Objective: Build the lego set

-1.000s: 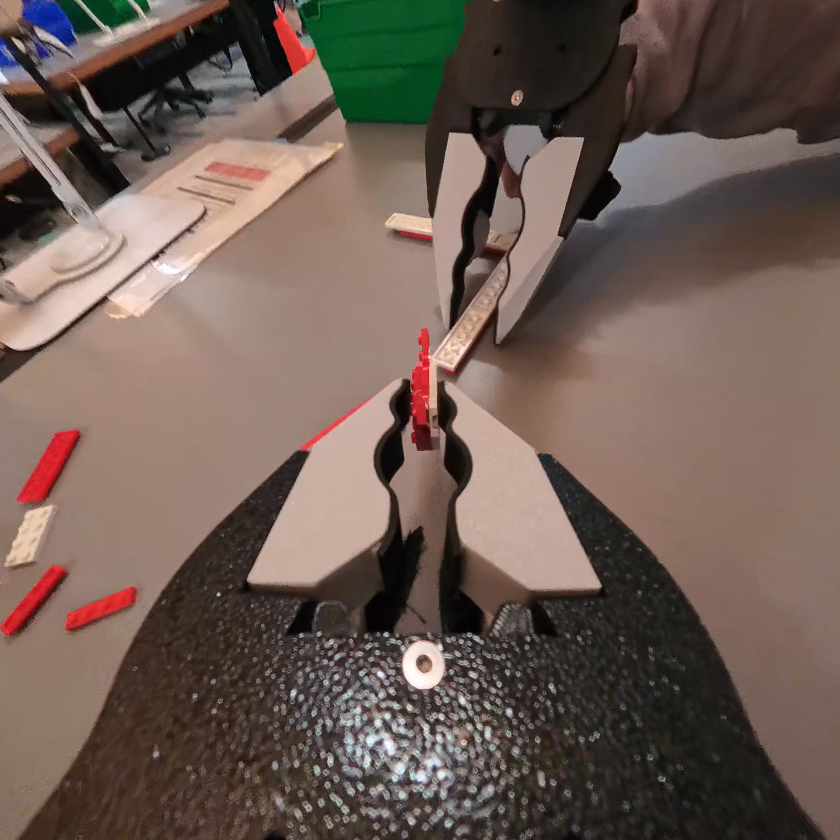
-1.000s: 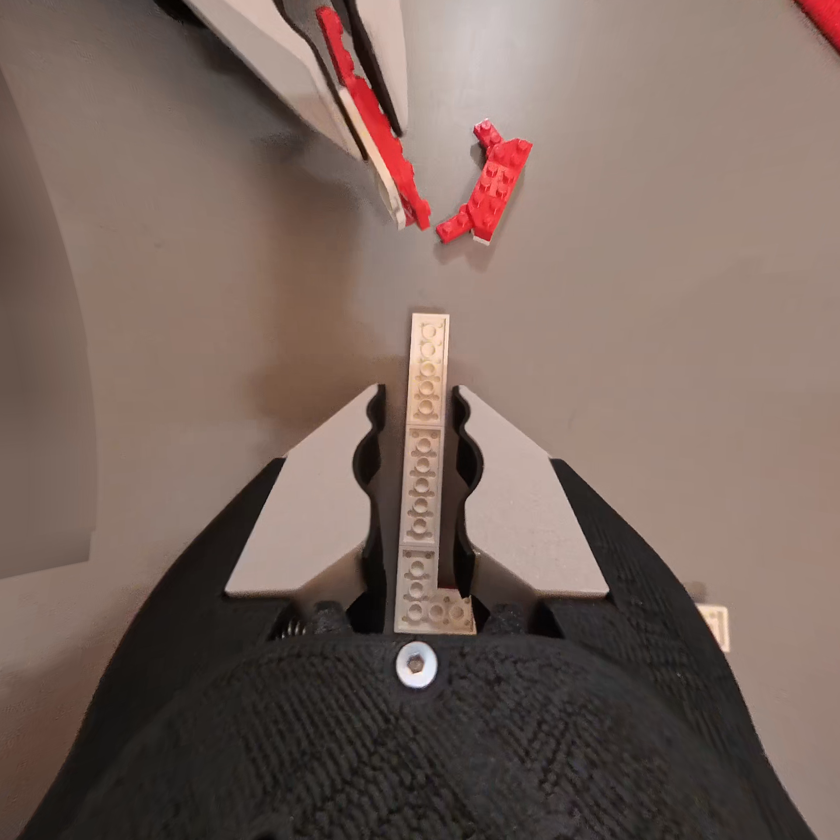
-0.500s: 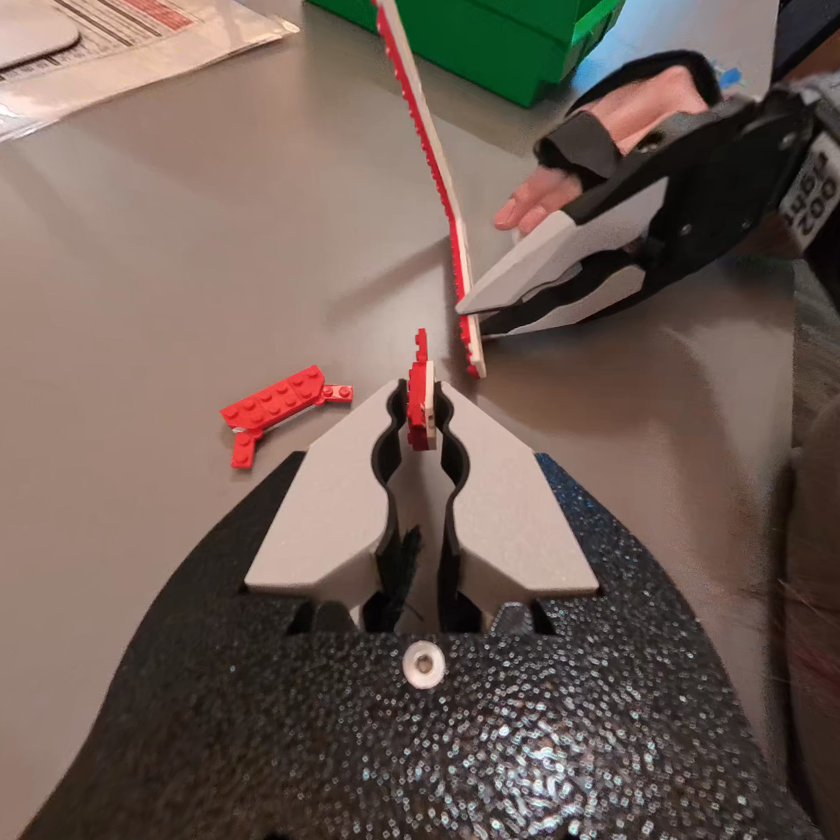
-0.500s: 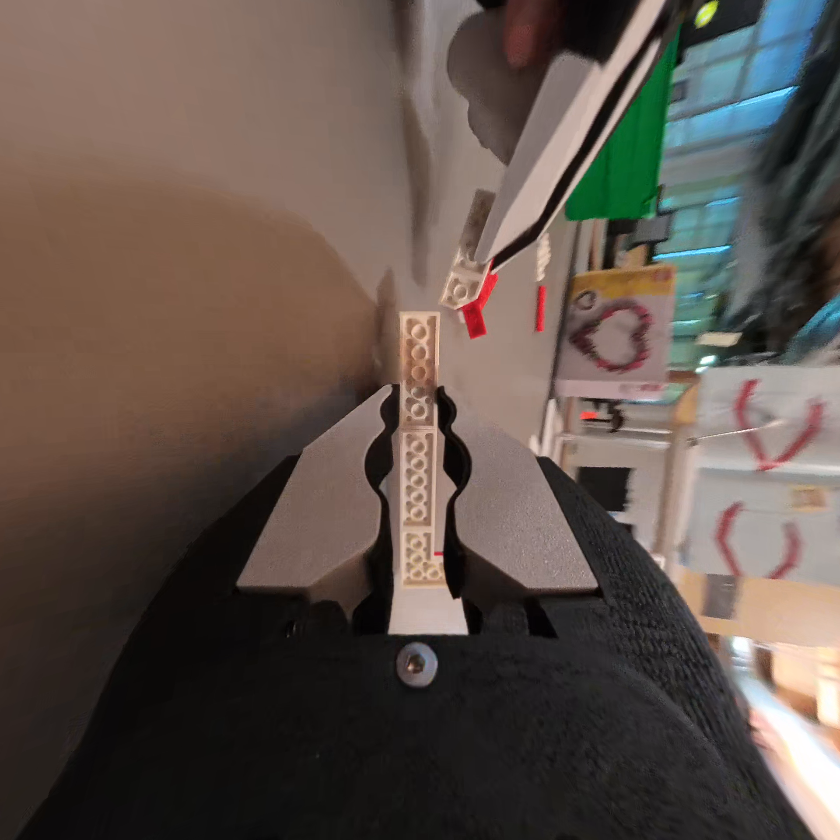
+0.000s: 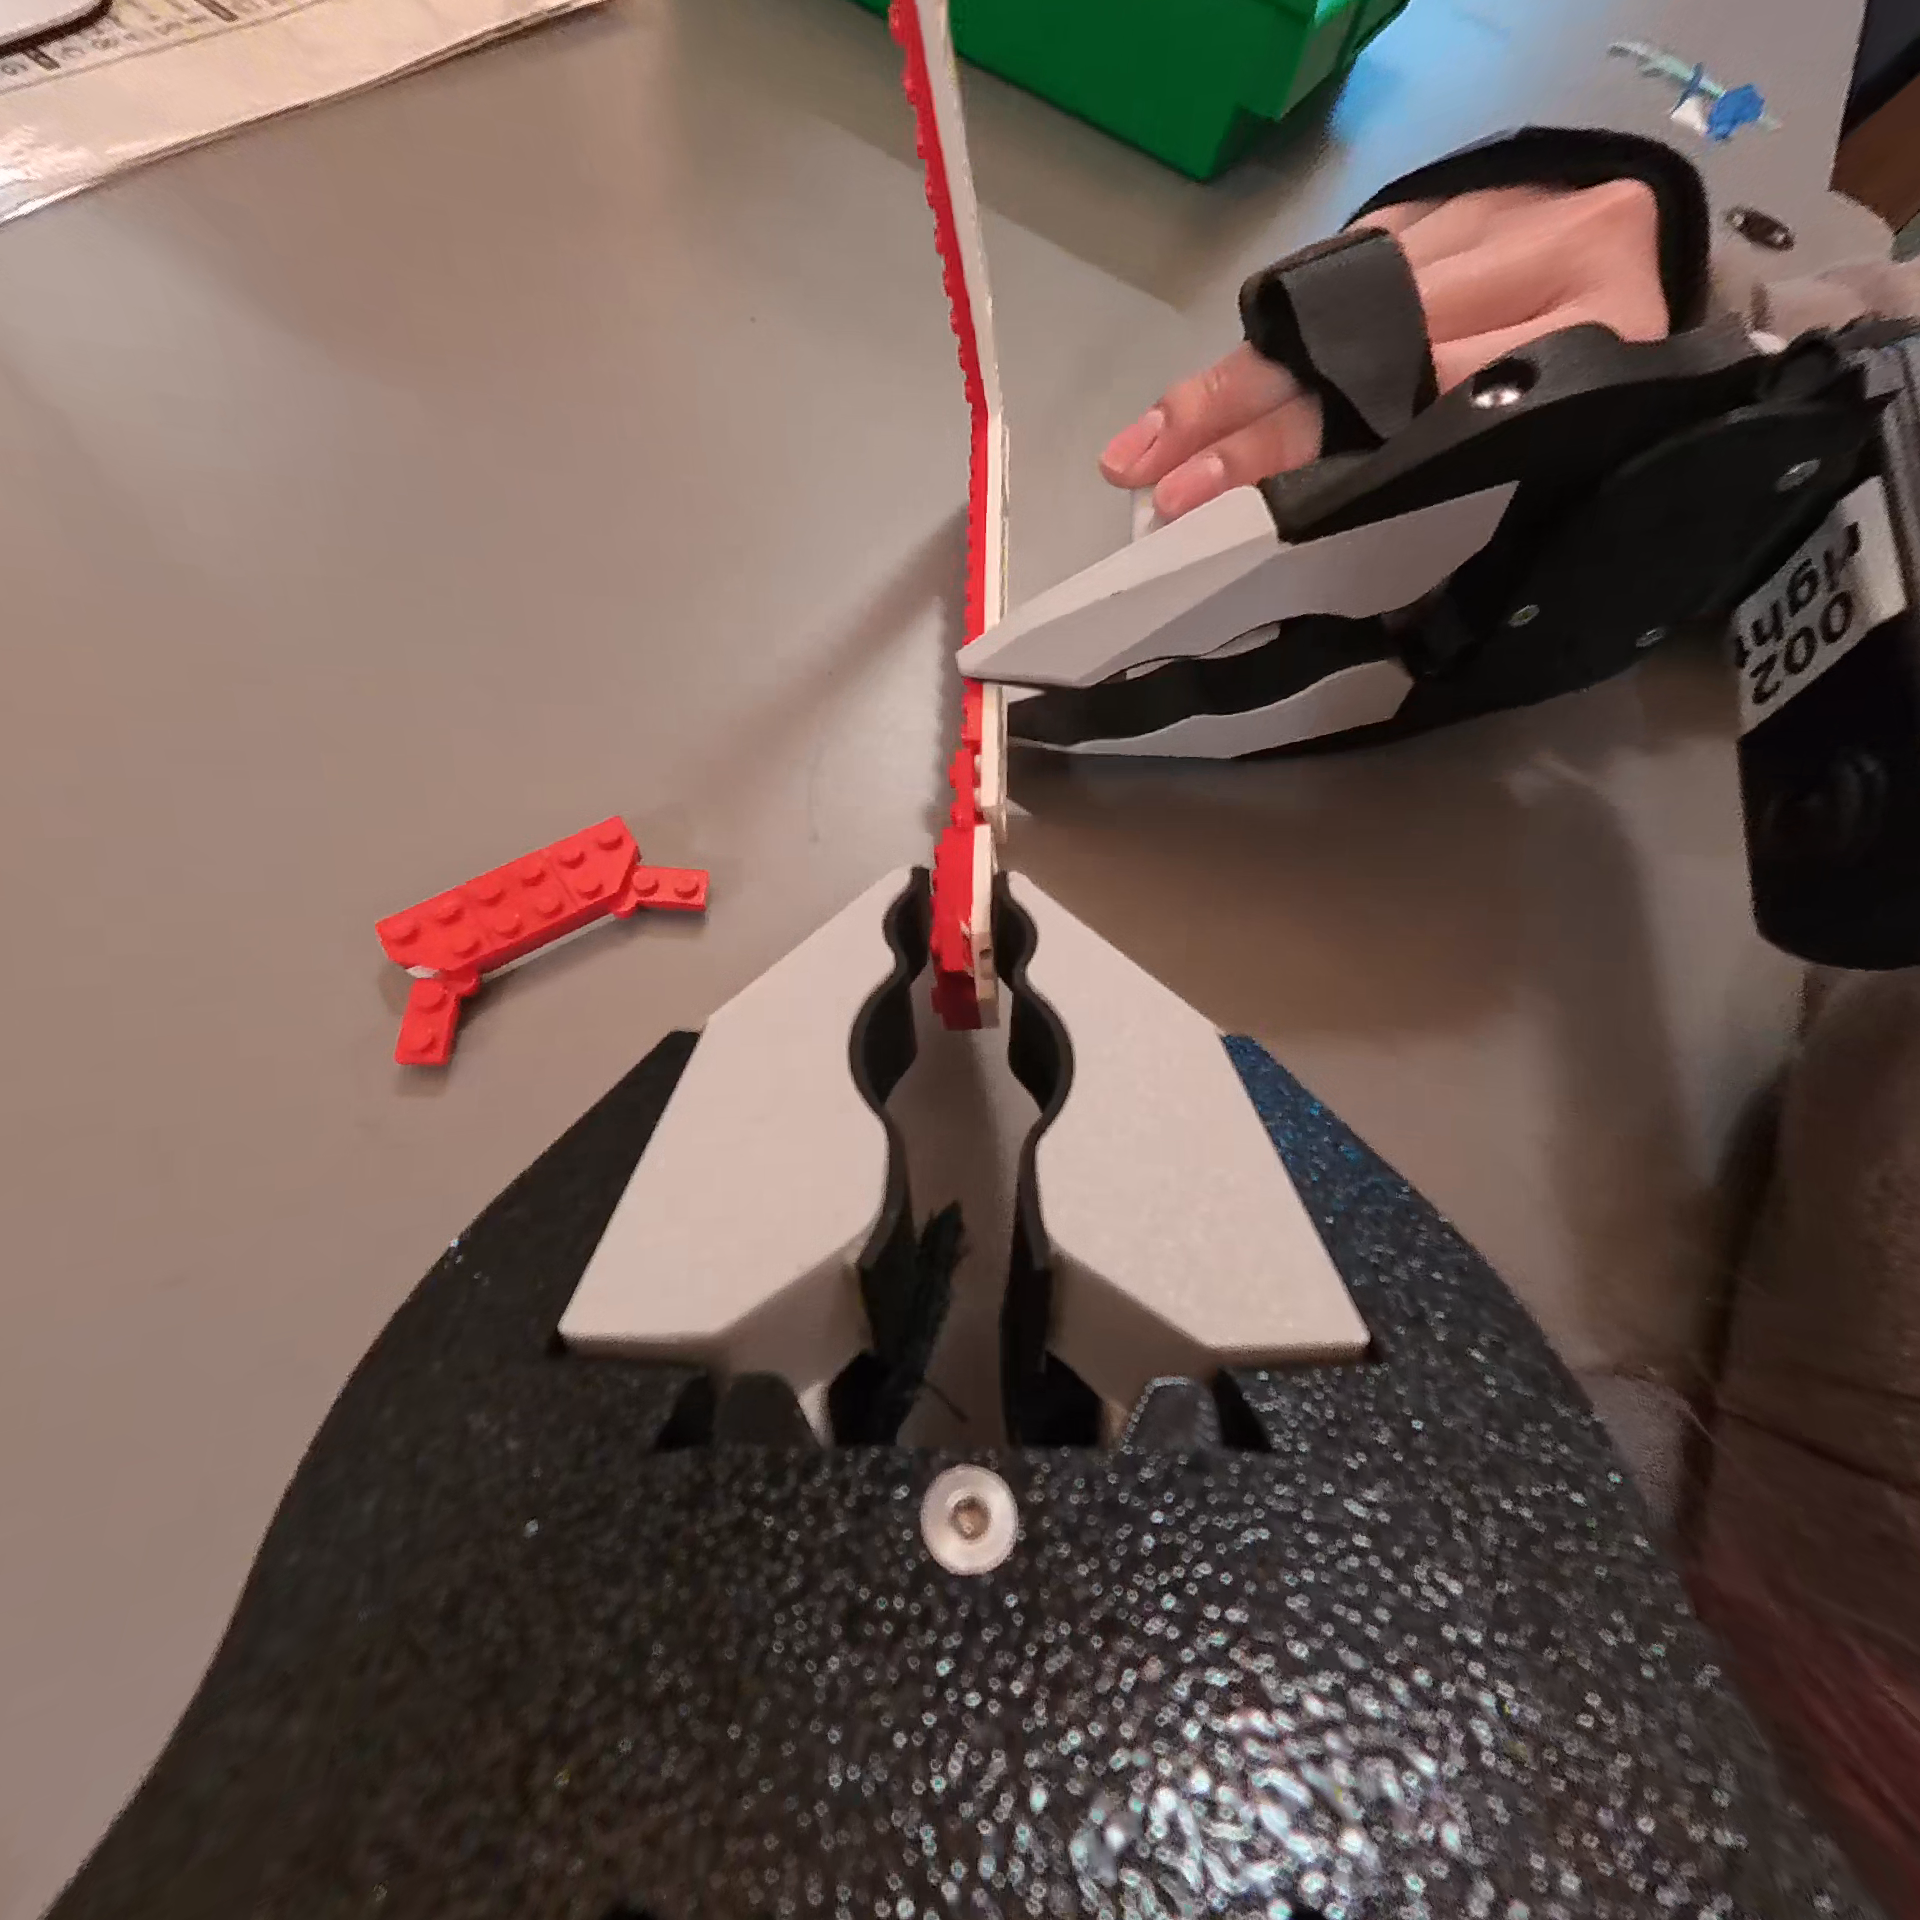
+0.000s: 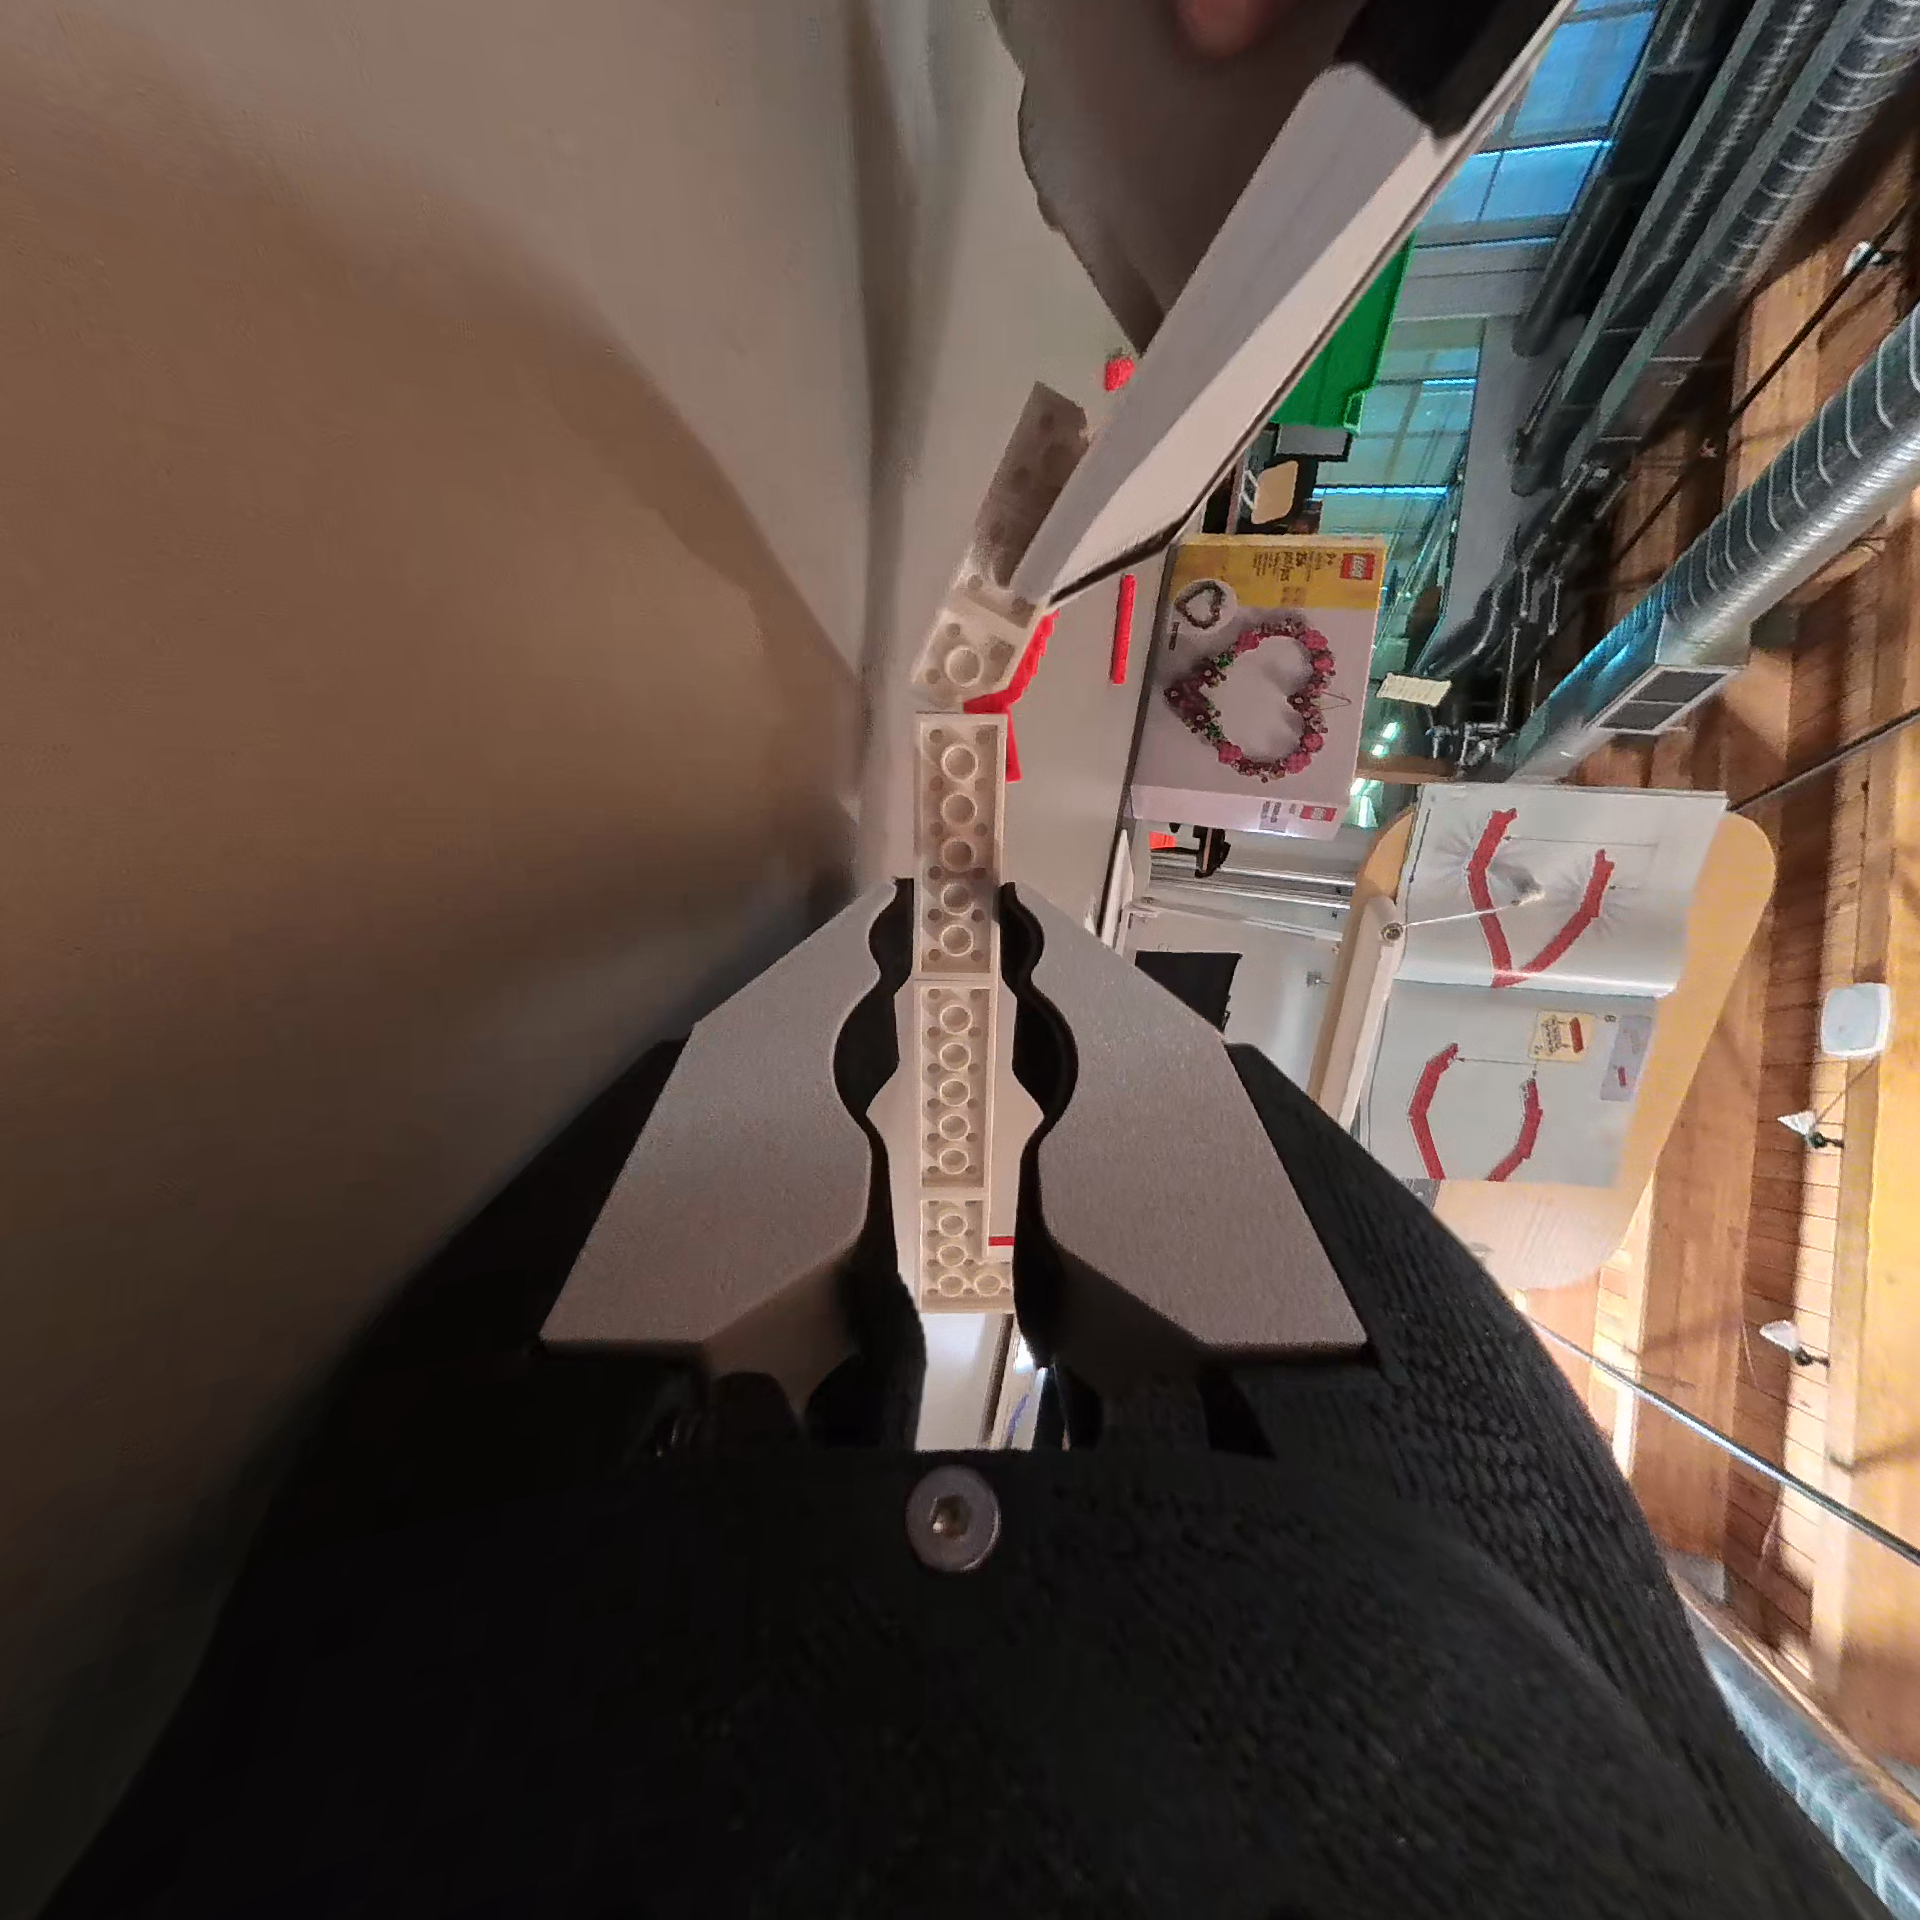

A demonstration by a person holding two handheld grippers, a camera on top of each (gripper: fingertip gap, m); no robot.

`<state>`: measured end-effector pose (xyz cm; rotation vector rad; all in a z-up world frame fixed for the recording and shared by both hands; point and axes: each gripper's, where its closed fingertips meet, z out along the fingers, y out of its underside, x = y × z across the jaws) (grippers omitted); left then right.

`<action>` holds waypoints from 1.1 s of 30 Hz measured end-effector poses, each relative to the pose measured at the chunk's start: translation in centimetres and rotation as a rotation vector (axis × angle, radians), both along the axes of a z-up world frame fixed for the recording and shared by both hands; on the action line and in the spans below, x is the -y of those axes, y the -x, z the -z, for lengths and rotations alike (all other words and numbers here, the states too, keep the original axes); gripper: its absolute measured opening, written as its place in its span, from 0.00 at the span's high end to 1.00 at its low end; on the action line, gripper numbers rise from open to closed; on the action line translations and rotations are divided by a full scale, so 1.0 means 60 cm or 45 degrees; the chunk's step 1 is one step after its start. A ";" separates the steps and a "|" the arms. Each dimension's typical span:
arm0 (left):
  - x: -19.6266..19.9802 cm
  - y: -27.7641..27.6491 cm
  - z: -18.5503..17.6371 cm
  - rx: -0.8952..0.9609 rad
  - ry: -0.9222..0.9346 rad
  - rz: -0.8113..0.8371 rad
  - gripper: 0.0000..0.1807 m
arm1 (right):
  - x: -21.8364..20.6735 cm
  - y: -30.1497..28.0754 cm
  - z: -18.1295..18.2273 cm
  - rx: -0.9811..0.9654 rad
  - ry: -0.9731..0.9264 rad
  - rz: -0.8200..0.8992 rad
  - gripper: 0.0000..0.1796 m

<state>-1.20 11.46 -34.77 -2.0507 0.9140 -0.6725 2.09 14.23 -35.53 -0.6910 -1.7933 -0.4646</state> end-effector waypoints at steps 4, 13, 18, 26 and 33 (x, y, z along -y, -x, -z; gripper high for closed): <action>0.000 -0.001 0.004 -0.049 -0.001 0.024 0.95 | -0.001 0.001 0.004 0.039 -0.021 0.021 0.92; 0.000 -0.010 0.007 -0.086 0.079 0.031 0.95 | -0.009 0.001 0.006 0.146 -0.099 0.112 0.92; -0.004 -0.011 0.007 -0.041 0.142 -0.018 0.95 | -0.016 0.000 0.007 0.241 -0.158 0.167 0.92; -0.013 -0.008 0.012 0.312 0.487 -0.161 0.95 | -0.031 0.003 0.013 0.476 -0.070 0.227 0.92; -0.018 0.001 0.011 0.580 0.708 -0.281 0.95 | -0.031 0.011 0.018 0.703 0.048 0.227 0.92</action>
